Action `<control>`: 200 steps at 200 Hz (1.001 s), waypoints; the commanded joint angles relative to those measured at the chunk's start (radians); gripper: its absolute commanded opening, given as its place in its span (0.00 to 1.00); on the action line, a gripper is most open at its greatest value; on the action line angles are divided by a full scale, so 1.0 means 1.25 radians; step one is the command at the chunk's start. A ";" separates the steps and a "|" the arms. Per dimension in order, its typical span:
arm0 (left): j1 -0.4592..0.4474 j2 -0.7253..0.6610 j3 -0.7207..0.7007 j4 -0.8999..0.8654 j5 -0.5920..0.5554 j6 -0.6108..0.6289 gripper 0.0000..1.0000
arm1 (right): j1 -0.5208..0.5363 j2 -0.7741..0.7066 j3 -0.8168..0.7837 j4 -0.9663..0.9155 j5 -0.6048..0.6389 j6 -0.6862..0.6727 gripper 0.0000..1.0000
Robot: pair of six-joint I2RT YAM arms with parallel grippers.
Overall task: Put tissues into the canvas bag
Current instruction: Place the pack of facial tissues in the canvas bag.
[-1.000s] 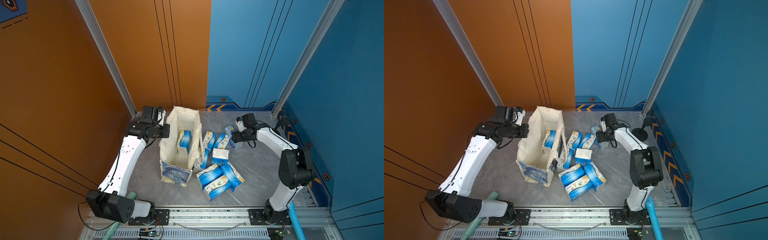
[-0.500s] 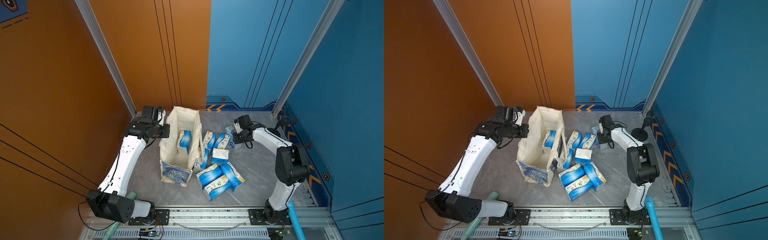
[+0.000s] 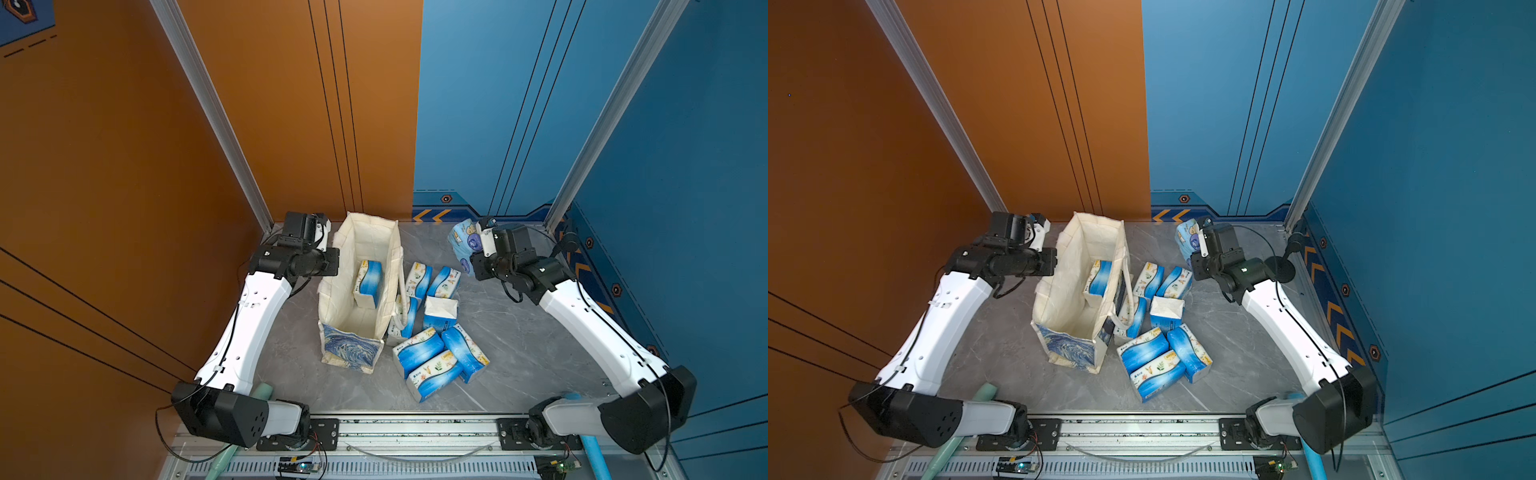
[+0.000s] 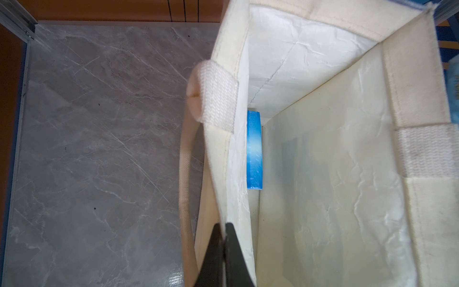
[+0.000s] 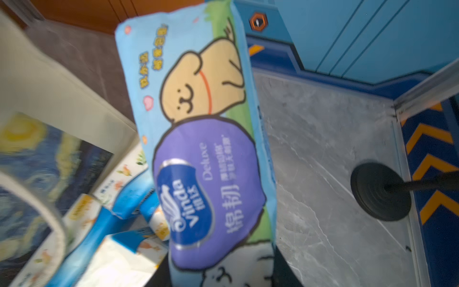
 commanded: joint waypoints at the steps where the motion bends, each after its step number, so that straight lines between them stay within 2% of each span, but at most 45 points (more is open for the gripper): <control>1: 0.002 -0.017 -0.004 0.004 0.001 0.008 0.00 | 0.083 -0.063 0.047 0.009 -0.002 0.021 0.40; 33: -0.001 -0.020 -0.007 0.004 0.001 0.002 0.00 | 0.240 -0.068 0.084 0.079 -0.051 0.045 0.40; 64: -0.006 -0.033 -0.016 0.005 -0.013 -0.007 0.00 | 0.370 0.014 0.153 0.123 -0.086 0.057 0.40; 81: -0.008 -0.043 -0.020 0.007 -0.021 -0.010 0.00 | 0.414 0.077 0.192 0.127 -0.084 0.070 0.40; 111: -0.010 -0.048 -0.021 0.008 -0.025 -0.013 0.00 | 0.445 0.180 0.265 0.070 0.001 0.099 0.39; 158: -0.010 -0.040 -0.018 0.011 -0.029 -0.012 0.00 | 0.452 0.297 0.327 -0.027 0.026 0.150 0.39; 200: -0.009 -0.028 -0.012 0.017 -0.035 -0.009 0.00 | 0.453 0.353 0.377 -0.110 0.050 0.167 0.39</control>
